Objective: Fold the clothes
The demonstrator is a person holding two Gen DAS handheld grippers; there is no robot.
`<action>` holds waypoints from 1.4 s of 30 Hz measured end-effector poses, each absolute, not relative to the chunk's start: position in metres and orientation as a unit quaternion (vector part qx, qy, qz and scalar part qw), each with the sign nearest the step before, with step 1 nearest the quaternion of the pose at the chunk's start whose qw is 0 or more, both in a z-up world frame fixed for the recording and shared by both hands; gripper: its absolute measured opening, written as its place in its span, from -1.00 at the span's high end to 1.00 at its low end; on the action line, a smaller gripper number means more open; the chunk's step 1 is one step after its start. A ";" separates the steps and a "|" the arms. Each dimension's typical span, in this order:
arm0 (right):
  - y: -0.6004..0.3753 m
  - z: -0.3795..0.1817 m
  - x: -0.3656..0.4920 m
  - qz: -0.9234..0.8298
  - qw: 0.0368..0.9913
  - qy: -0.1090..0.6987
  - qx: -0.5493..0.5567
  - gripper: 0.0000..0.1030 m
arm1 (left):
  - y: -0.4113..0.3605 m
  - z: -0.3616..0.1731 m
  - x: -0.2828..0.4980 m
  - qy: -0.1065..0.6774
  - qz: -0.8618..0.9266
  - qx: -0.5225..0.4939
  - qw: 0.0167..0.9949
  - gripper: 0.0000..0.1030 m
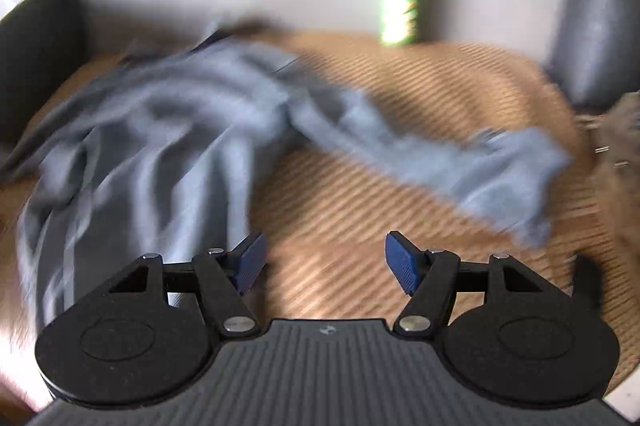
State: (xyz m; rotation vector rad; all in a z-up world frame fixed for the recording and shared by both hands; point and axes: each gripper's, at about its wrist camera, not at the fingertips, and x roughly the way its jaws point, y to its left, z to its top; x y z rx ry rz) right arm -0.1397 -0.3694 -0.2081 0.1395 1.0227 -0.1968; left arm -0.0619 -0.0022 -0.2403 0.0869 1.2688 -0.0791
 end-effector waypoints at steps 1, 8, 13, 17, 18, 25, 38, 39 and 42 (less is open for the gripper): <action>-0.359 -0.215 -0.142 -0.077 0.859 0.502 0.071 -0.36 | -0.011 -0.252 -0.067 0.605 -0.057 0.045 0.793 -0.41; -0.320 -0.249 -0.167 -0.050 0.815 0.569 0.097 -0.37 | -0.041 -0.306 -0.066 0.652 -0.096 0.028 0.752 -0.41; -0.309 -0.263 -0.176 -0.059 0.800 0.587 0.107 -0.37 | -0.060 -0.319 -0.050 0.652 -0.114 0.000 0.749 -0.42; -0.306 -0.273 -0.173 -0.042 0.789 0.601 0.116 -0.35 | -0.071 -0.333 -0.050 0.673 -0.108 -0.015 0.732 0.97; -0.306 -0.276 -0.171 -0.033 0.785 0.607 0.116 -0.31 | -0.068 -0.324 -0.054 0.666 -0.101 -0.021 0.739 0.98; -0.321 -0.254 -0.168 0.011 0.804 0.584 0.112 -0.18 | -0.016 -0.271 -0.099 0.637 -0.011 0.018 0.770 0.98; -0.375 -0.164 -0.102 0.057 0.880 0.463 0.094 -0.22 | -0.027 -0.172 -0.081 0.535 0.030 -0.034 0.844 -0.15; -0.376 -0.156 -0.090 0.064 0.886 0.451 0.086 -0.22 | -0.033 -0.165 -0.066 0.521 0.019 -0.033 0.853 -0.18; -0.381 -0.136 -0.047 0.079 0.905 0.413 0.065 -0.26 | -0.048 -0.156 -0.012 0.486 -0.012 -0.033 0.873 -0.28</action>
